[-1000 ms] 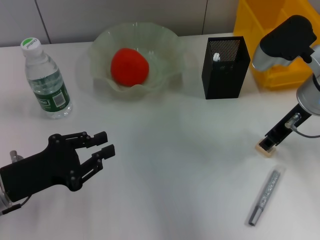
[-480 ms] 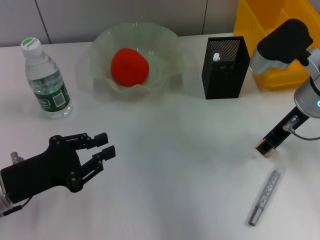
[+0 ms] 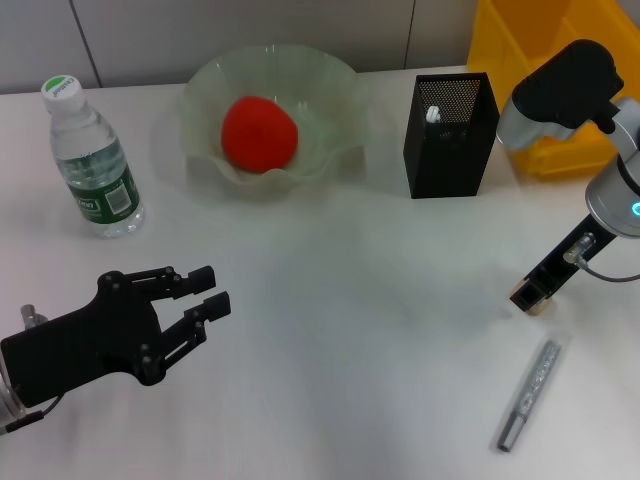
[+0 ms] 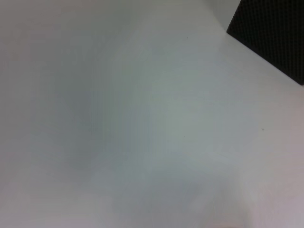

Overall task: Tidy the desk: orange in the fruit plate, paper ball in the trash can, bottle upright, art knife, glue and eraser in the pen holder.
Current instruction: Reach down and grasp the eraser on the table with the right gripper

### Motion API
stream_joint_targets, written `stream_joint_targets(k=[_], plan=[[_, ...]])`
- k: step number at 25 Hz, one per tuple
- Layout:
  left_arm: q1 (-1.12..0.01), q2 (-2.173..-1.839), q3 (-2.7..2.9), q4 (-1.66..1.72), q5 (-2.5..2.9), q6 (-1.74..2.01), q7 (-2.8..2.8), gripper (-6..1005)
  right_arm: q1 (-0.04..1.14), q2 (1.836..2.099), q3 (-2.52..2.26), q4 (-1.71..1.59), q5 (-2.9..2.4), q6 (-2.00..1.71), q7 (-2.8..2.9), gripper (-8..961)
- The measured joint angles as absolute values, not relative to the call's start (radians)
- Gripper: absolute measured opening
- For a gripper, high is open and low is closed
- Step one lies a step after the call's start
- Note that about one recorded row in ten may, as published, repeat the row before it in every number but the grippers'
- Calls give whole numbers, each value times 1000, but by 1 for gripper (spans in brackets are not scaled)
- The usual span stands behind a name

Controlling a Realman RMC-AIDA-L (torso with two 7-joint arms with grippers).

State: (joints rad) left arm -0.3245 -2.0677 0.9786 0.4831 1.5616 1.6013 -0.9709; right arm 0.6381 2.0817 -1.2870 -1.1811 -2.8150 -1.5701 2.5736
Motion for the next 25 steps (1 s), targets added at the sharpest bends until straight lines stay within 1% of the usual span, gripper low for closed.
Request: stream_joint_targets(k=[25], plan=[[-325,-2068,979,483,1562,1598,-971,304,645,2082,-1320,-1146,-2823,-1539,2579,439]])
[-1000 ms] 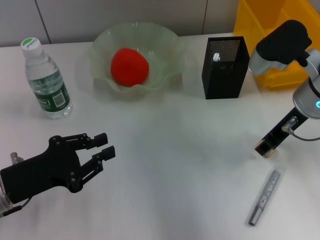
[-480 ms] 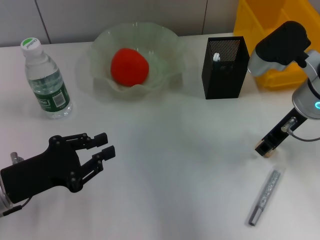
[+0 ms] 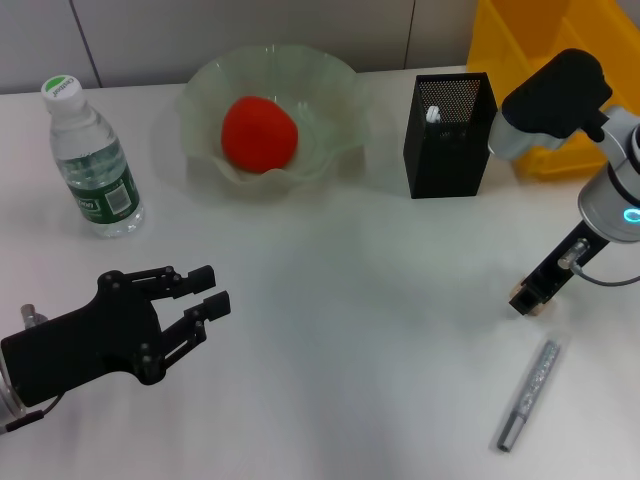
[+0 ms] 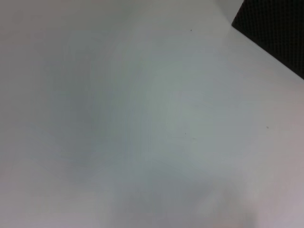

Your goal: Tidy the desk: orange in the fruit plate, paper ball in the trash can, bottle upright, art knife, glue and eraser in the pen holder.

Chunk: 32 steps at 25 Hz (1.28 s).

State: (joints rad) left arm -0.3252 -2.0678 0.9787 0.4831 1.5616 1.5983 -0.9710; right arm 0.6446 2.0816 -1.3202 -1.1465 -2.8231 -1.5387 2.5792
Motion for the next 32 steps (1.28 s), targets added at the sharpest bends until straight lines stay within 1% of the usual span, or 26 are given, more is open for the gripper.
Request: stream_joint_targets(k=[10,16,25,32], plan=[[-324,-2068,979,483,1562,1598,-971,305,644,2082,-1338,-1144,-2825,-1525,2583,433],[-324,-2068,979,483,1562,1597,-971,305,641,2082,-1338,-1144,-2826,-1520,2586,255],[-325,-2068,979,483,1562,1596,-971,305,636,2083,-1338,-1163,-2826,-1521,2600,240],[-322,-2068,979,483,1562,1595,-971,305,608,2086,-1338,-1312,-2822,-1524,2678,240]])
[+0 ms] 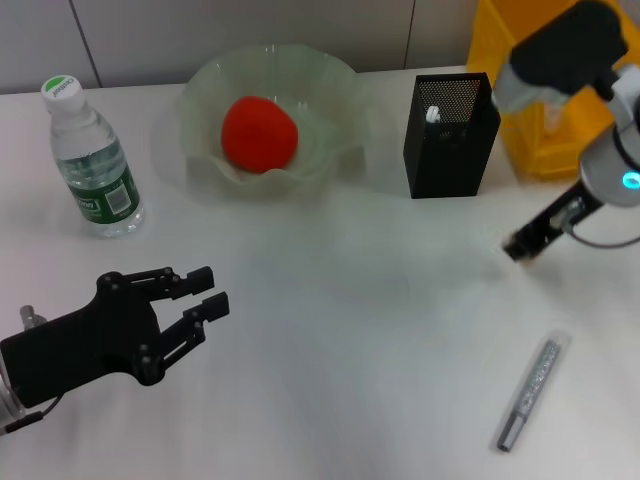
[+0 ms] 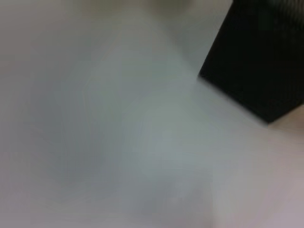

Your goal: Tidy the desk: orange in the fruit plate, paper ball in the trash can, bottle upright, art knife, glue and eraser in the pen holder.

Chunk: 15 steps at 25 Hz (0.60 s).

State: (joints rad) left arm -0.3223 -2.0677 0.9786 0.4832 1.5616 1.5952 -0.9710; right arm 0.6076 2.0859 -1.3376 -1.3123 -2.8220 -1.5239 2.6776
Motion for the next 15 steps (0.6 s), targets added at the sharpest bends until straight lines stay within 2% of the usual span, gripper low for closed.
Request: stream_joint_targets(k=[8,15], plan=[[-325,-2067,977,483,1561,1595,-971,305,616,2086,-1335,-1469,-2749,-1486,2717,241],[-325,-2066,967,491,1560,1602,-971,305,641,2085,-1333,-1474,-2705,-1293,2736,241]])
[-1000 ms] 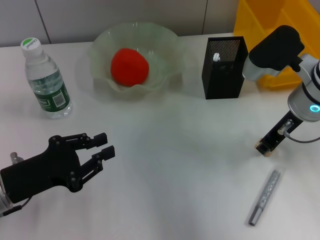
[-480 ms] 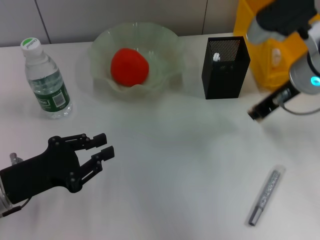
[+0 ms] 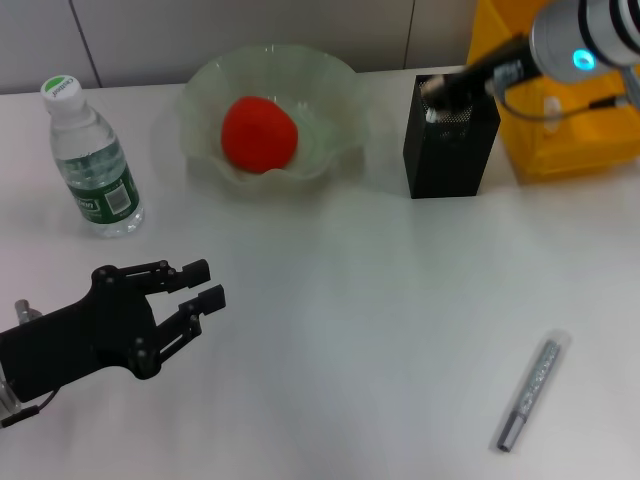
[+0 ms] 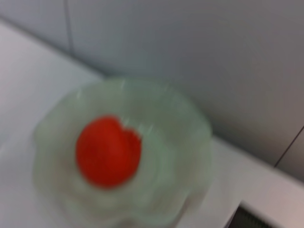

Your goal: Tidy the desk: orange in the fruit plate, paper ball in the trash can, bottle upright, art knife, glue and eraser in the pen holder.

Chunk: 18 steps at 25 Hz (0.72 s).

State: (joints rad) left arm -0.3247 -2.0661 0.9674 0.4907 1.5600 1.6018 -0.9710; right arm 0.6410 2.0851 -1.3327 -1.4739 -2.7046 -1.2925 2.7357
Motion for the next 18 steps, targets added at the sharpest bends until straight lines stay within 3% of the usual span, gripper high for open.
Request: stream_joint_targets(k=[18], plan=[[-329,-2064,952,489,1560,1595,-971,305,718,2076,-1194,-1226,-2736,-1135,2697,240]])
